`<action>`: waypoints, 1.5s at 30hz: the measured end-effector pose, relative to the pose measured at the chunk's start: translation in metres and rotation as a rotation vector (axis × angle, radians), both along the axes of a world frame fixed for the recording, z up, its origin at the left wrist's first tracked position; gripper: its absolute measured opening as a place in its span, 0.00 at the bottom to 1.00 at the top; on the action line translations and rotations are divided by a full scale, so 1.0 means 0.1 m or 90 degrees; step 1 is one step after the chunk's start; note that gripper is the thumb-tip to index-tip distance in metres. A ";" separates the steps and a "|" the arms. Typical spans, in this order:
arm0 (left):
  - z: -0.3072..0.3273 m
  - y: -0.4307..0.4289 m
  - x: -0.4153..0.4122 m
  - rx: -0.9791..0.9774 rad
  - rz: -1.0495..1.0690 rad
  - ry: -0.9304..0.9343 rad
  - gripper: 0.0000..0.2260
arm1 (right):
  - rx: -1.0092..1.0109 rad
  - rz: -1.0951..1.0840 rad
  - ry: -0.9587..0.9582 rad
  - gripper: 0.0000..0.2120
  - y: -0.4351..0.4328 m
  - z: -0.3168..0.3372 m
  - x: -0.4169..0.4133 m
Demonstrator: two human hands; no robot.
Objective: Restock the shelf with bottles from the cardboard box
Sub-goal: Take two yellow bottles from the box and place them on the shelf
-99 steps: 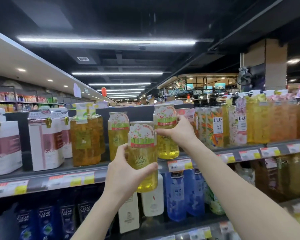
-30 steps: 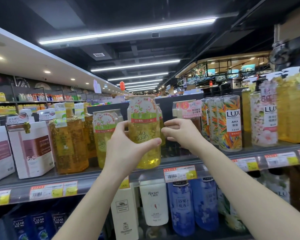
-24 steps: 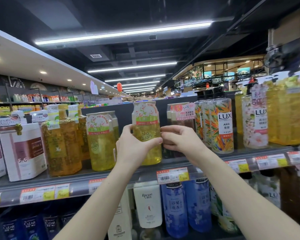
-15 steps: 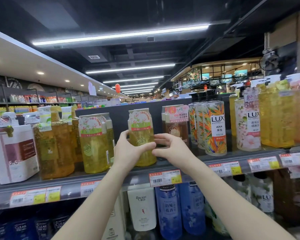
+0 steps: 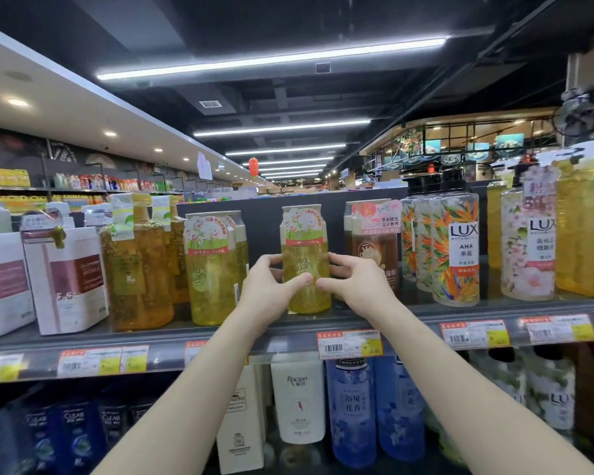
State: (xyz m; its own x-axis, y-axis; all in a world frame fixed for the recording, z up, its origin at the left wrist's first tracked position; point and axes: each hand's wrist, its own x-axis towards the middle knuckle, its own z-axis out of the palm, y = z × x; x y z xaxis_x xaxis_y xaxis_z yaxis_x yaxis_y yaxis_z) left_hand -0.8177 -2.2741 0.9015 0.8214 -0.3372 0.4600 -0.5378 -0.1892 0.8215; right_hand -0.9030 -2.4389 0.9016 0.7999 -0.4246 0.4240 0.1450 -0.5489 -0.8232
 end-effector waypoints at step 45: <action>-0.29 1.70 -1.01 0.473 0.105 -0.405 0.34 | -0.473 -0.177 0.241 0.25 1.64 -0.31 -0.96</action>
